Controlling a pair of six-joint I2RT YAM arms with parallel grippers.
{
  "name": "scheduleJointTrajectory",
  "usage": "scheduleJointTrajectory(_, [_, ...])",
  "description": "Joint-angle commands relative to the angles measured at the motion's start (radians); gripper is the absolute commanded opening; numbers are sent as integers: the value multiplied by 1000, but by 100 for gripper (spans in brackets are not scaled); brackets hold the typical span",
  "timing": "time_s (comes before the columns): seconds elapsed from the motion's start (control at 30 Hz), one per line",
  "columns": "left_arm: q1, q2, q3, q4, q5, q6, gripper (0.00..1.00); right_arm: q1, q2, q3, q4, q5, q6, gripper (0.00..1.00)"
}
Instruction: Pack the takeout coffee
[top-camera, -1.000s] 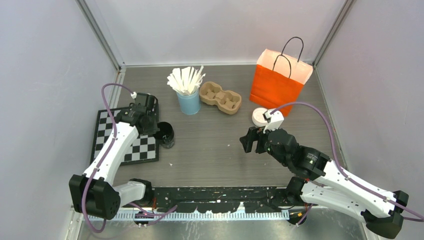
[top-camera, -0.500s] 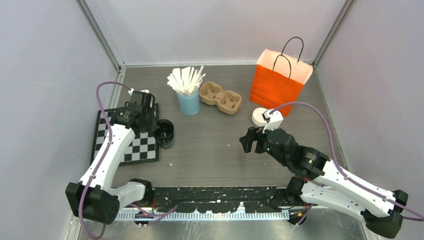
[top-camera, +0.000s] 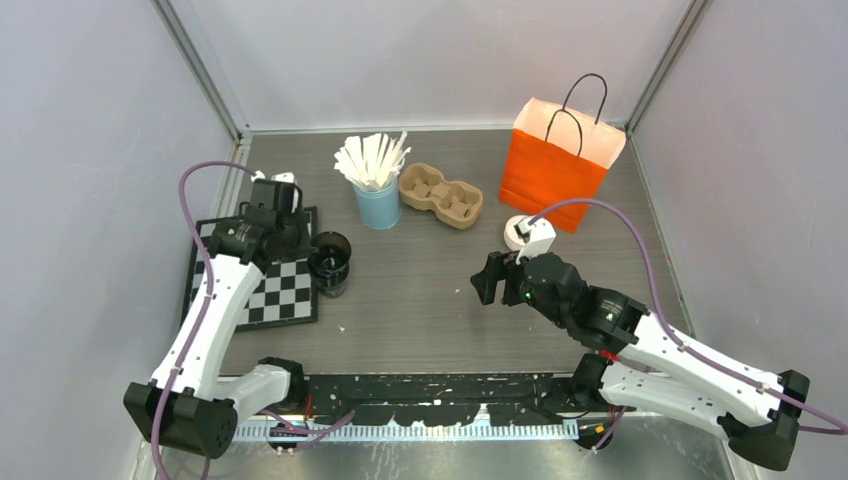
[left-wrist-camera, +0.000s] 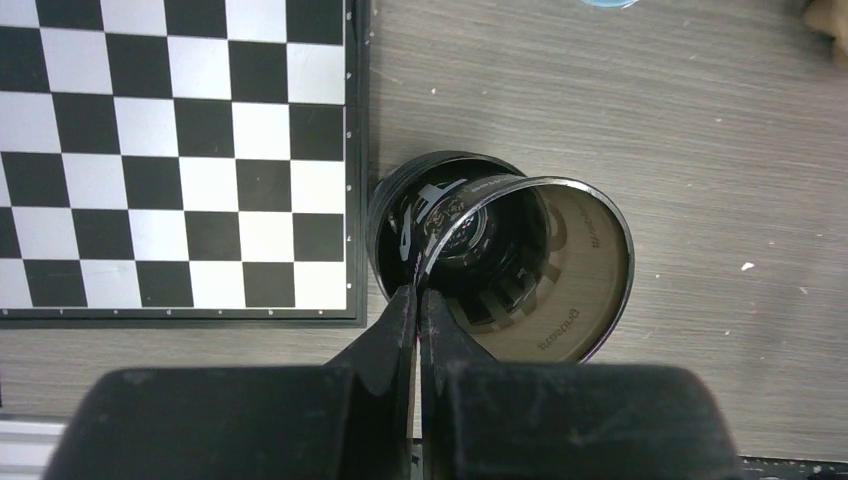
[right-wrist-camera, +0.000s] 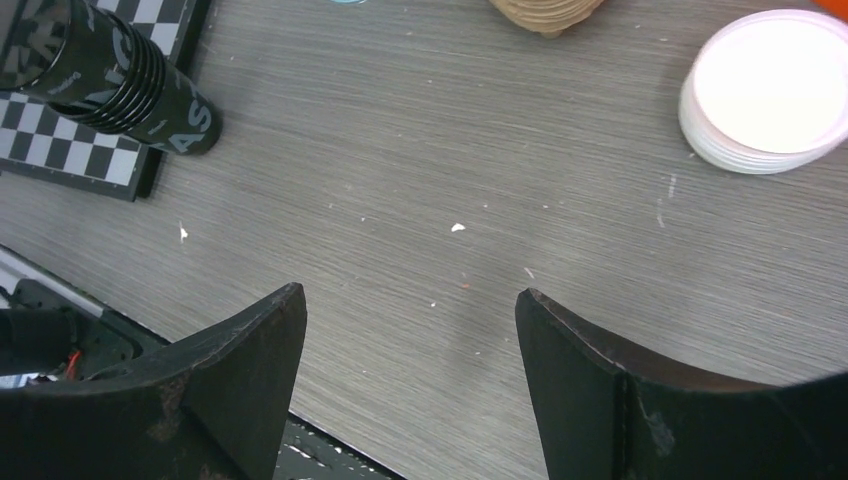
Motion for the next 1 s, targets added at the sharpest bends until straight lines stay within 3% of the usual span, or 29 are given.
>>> scheduleJointTrajectory(0.0, [7, -37, 69, -12, 52, -3, 0, 3, 56, 75, 93, -58, 40, 80])
scheduleJointTrajectory(0.3, [6, -95, 149, -36, 143, -5, 0, 3, 112, 125, 144, -81, 50, 80])
scheduleJointTrajectory(0.5, [7, -106, 166, -18, 294, -33, 0, 2, 123, 133, 149, -88, 70, 79])
scheduleJointTrajectory(0.73, [0, -92, 59, 101, 504, -116, 0, 2, 93, 120, 136, -81, 105, 79])
scheduleJointTrajectory(0.83, [-46, -75, -15, 172, 496, -152, 0, 2, 60, 110, 106, -45, 125, 78])
scheduleJointTrajectory(0.97, [-185, -30, -83, 249, 404, -194, 0, 2, -14, 88, 51, 37, 127, 78])
